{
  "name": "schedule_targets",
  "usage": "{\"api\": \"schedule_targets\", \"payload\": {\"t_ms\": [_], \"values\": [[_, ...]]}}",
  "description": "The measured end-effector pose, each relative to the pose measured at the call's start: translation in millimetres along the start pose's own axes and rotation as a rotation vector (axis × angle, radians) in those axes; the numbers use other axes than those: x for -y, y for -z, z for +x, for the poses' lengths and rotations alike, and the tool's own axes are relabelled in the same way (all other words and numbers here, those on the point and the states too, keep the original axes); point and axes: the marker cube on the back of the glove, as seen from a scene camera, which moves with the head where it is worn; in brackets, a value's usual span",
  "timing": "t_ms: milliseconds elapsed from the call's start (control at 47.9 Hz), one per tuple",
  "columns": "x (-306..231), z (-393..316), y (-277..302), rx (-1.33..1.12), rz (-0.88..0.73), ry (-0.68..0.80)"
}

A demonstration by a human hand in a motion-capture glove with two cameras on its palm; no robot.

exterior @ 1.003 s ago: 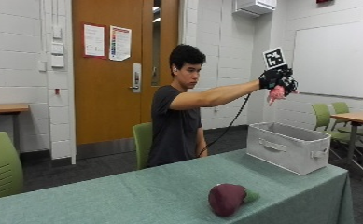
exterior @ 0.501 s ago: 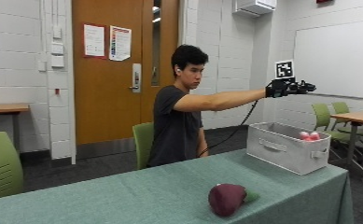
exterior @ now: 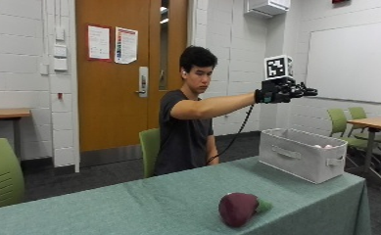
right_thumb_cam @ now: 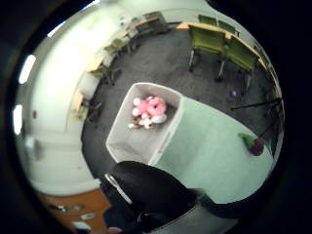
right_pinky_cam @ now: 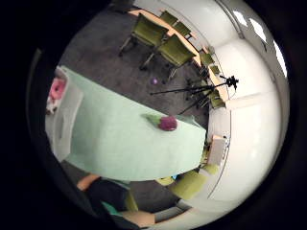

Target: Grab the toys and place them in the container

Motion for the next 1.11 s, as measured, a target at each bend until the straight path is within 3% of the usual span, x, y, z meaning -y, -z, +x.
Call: {"api": "schedule_targets", "payload": {"t_ms": [209, 439, 752, 1107], "values": [[-28.6, 135.1, -43.2, -0.008, -0.02, -0.122], [-50.4, 212.3, -130.9, 0.008, -0.106, -0.133], [-72.0, 257.1, -242.8, 0.013, -0.242, -0.16], [-88.4, 280.8, -307.7, 0.029, -0.317, -0.191]]}}
